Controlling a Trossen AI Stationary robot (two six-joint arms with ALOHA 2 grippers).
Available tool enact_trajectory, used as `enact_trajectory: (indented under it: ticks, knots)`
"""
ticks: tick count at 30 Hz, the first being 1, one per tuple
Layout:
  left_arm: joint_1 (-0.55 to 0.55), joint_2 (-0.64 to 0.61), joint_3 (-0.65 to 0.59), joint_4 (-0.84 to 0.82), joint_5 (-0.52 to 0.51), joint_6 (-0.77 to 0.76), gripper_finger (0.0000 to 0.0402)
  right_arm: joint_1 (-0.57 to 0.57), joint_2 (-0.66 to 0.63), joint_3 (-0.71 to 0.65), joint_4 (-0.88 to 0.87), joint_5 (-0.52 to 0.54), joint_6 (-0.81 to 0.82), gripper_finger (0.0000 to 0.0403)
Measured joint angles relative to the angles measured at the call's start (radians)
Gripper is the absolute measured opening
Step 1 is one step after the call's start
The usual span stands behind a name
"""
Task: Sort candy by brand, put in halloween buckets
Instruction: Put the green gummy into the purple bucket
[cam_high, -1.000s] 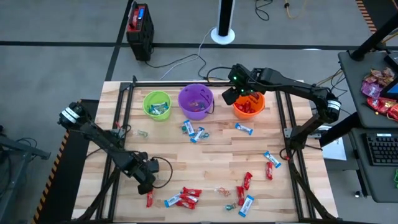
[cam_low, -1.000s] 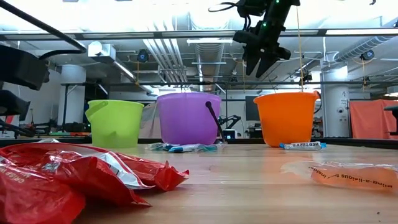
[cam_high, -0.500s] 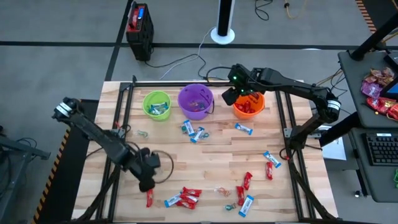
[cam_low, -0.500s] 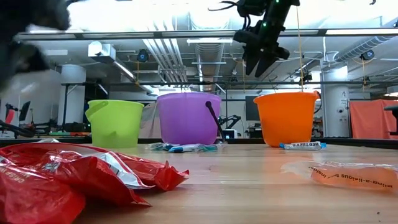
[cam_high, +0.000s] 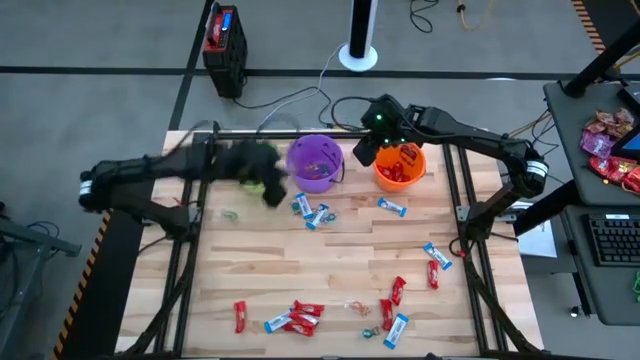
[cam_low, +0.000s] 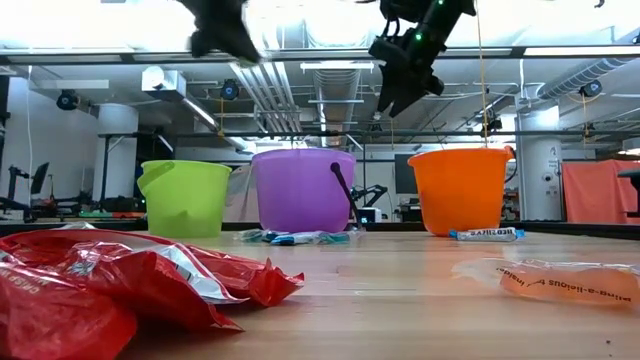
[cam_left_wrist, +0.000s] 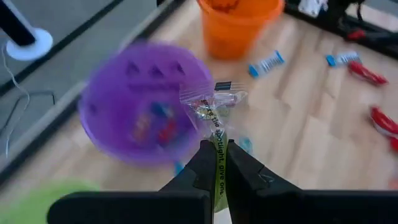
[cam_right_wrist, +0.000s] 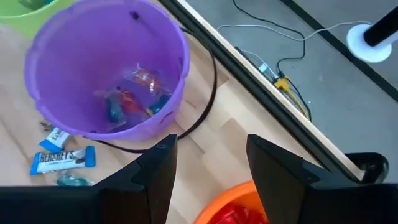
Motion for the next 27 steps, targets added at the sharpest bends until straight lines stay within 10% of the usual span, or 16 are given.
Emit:
enact_trajectory:
  ticks: [9, 27]
  knots:
    - [0.322, 0.325, 0.222, -0.021, 0.358, 0.370, 0.0000, -0.060, 0.000, 0.000, -0.008, 0.000, 0.013, 0.0187]
    - [0.341, 0.563, 0.288, 0.010, 0.347, 0.487, 0.0012, -0.096, 0.010, -0.005, 0.000, -0.044, 0.099, 0.0187]
